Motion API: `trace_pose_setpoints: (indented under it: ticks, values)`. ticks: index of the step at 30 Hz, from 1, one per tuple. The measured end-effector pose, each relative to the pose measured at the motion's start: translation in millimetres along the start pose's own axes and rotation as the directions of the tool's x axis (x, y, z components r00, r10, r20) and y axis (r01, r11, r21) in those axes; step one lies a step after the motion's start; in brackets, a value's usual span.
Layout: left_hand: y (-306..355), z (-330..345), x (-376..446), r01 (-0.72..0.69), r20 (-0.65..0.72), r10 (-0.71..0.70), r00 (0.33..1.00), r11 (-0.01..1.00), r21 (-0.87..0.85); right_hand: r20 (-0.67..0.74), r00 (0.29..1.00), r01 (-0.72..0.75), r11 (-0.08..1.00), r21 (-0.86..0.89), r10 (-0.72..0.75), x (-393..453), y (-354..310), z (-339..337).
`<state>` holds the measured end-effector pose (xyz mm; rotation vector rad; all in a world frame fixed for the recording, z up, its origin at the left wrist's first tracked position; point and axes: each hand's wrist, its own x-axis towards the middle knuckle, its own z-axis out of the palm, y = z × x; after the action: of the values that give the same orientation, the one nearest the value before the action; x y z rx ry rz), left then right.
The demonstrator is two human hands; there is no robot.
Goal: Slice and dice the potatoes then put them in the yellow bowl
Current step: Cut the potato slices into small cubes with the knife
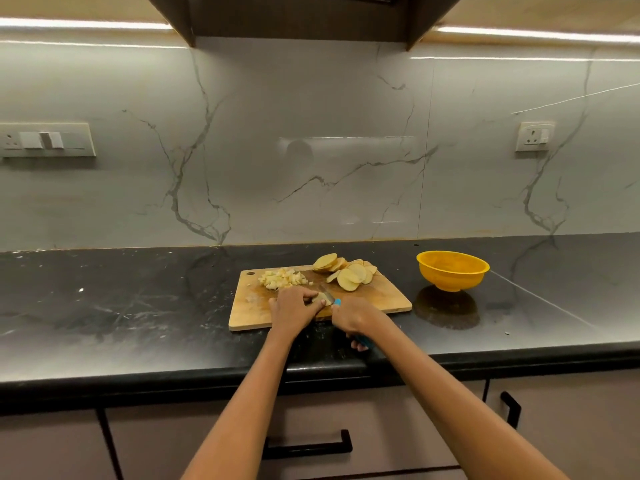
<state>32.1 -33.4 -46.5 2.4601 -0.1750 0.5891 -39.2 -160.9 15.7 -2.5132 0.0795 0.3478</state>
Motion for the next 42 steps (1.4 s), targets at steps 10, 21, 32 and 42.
trace_pose_setpoints:
  ticks: [10,21,32,42]
  values:
    - [1,1,-4,0.027,-0.014,-0.027,1.000,1.000,-0.016,-0.227,0.964,0.053,0.934,-0.352,-0.141,-41,33,15]
    - [4,-4,-7,0.021,-0.037,-0.023,0.999,0.998,-0.054,-0.221,0.972,0.058,0.995,-0.087,-0.076,-31,29,5]
    - [4,-5,-5,0.001,-0.051,-0.003,0.999,0.999,-0.044,-0.124,0.992,0.014,1.000,-0.022,-0.017,-12,13,11]
    - [4,-6,-5,0.014,-0.034,-0.015,0.999,1.000,-0.025,-0.074,0.997,0.025,0.987,-0.156,-0.037,-15,-8,9]
